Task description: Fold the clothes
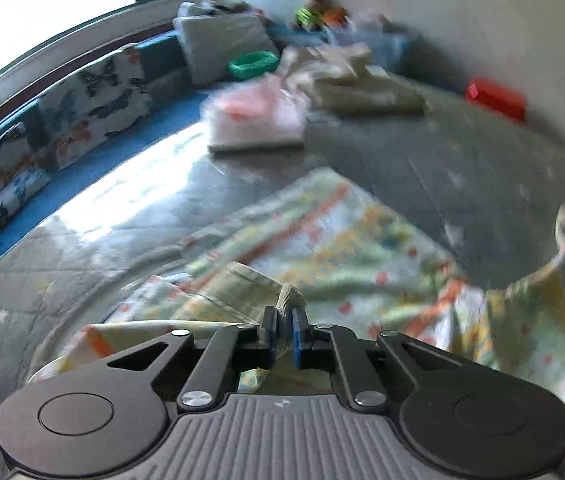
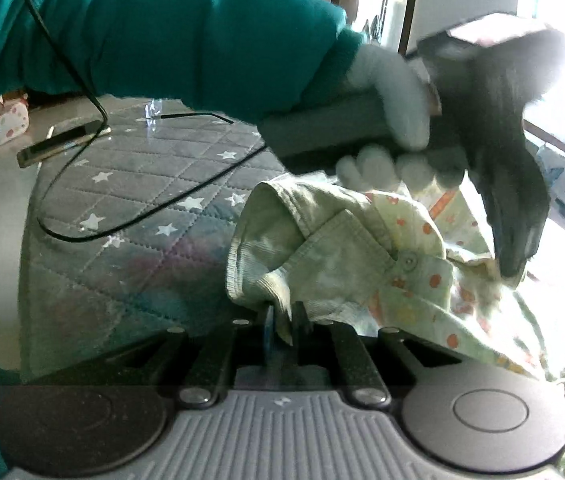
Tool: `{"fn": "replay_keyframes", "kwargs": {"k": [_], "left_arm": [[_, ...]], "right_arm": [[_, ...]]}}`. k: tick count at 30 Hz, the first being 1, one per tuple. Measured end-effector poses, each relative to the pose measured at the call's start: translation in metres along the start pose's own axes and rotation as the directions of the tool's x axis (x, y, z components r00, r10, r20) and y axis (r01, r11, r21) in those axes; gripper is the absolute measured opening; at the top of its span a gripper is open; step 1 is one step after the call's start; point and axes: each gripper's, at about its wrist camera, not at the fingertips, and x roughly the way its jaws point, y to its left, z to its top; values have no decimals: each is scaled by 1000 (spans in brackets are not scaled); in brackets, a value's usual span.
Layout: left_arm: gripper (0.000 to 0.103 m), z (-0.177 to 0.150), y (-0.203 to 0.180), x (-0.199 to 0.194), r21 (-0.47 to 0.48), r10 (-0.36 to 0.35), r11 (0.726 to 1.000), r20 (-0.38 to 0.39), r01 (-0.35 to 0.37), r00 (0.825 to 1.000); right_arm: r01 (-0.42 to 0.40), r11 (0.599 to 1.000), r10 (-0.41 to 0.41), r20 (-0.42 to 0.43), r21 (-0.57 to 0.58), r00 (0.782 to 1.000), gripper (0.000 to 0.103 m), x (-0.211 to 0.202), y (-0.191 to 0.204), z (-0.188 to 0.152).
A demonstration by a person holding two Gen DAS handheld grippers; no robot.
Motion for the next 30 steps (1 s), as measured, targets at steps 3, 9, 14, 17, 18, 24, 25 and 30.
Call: {"fn": "replay_keyframes", "kwargs": {"k": [3, 9, 14, 17, 18, 24, 25, 30], "left_arm": [[7, 3, 13, -10, -59, 15, 998, 28, -13, 999], [7, 2, 67, -65, -250, 161, 960, 108, -130, 981], [7, -20, 113, -113, -396, 293, 890, 121, -225, 948], [7, -44, 127, -140, -468, 345, 844, 105, -260, 933], [7, -52, 132, -148, -492, 362, 827, 99, -271, 927], [7, -101, 143, -202, -617, 442, 699, -24, -361, 897], [7, -109, 145, -209, -638, 452, 673, -45, -374, 891], [7, -144, 165, -222, -700, 505, 542, -172, -465, 846]], "right_arm": [[4, 999, -4, -6, -33, 1000, 15, 4, 6, 1], [15, 999, -15, -3, -40, 1000, 13, 13, 12, 5], [18, 1000, -18, -1, -17, 1000, 4, 7, 11, 8], [0, 1000, 0, 10, -10, 1000, 4, -12, 7, 9], [-13, 1000, 13, 15, -7, 1000, 4, -20, 6, 8], [-64, 998, 64, 5, 7, 998, 4, -78, -2, 4], [-77, 997, 77, 0, 11, 997, 4, -86, -2, 2], [-77, 997, 77, -70, -1, 995, 4, -96, 2, -8]]}}
